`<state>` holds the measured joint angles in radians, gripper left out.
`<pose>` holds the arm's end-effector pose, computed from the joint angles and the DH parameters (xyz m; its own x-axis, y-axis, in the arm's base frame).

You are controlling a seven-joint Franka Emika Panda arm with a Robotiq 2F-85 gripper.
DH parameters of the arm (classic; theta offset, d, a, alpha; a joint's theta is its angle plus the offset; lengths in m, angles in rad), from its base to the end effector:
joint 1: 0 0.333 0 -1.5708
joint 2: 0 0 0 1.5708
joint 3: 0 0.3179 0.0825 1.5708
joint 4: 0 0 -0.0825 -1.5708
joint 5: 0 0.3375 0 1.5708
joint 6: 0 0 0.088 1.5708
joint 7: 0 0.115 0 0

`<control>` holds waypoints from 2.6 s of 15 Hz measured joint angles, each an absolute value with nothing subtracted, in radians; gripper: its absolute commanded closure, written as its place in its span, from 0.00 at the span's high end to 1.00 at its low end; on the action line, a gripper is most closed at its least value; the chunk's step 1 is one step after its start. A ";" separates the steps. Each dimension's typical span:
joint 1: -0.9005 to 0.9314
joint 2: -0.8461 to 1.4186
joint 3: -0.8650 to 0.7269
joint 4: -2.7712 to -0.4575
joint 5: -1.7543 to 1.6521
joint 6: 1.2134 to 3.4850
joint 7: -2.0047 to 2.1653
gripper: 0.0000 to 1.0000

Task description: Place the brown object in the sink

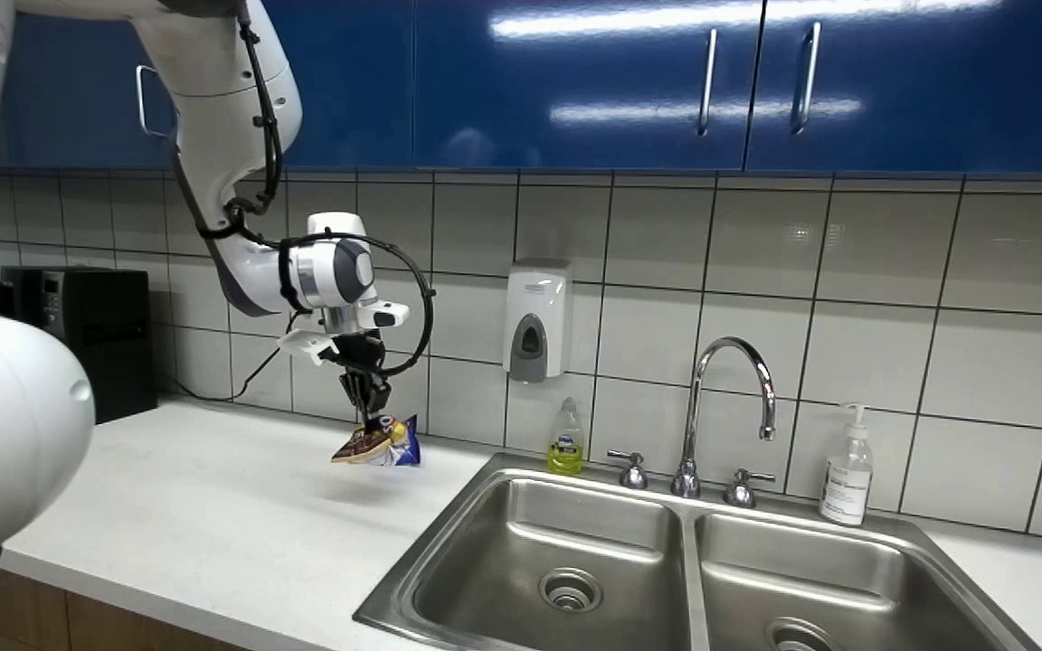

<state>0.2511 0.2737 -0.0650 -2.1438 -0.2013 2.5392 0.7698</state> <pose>0.5419 0.1046 0.3153 0.8987 -0.3992 0.1818 -0.4112 -0.9110 0.0323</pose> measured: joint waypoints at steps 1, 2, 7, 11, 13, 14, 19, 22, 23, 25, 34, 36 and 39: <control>0.236 0.269 -0.065 -2.145 -0.200 2.539 0.765 0.00; 0.220 0.265 -0.066 -2.147 -0.197 2.539 0.760 0.00; 0.134 0.258 -0.088 -2.155 -0.177 2.543 0.724 0.00; 0.069 0.258 -0.123 -2.163 -0.151 2.556 0.688 0.00; 0.040 0.258 -0.144 -2.168 -0.141 2.567 0.672 0.00; 0.025 0.259 -0.155 -2.171 -0.137 2.576 0.663 0.00; -0.041 0.288 -0.202 -2.184 -0.099 2.633 0.604 0.00; -0.076 0.338 -0.215 -2.184 -0.056 2.699 0.544 0.00; -0.089 0.361 -0.217 -2.184 -0.033 2.730 0.517 0.00; -0.113 0.416 -0.217 -2.182 0.015 2.798 0.461 0.00; -0.192 0.636 -0.190 -2.105 0.132 2.925 0.304 0.00; -0.201 0.667 -0.184 -2.091 0.138 2.925 0.290 0.00; -0.212 0.708 -0.180 -2.074 0.138 2.925 0.282 0.00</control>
<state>-0.2117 0.7084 -0.1798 -2.0738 0.1380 2.9252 0.2815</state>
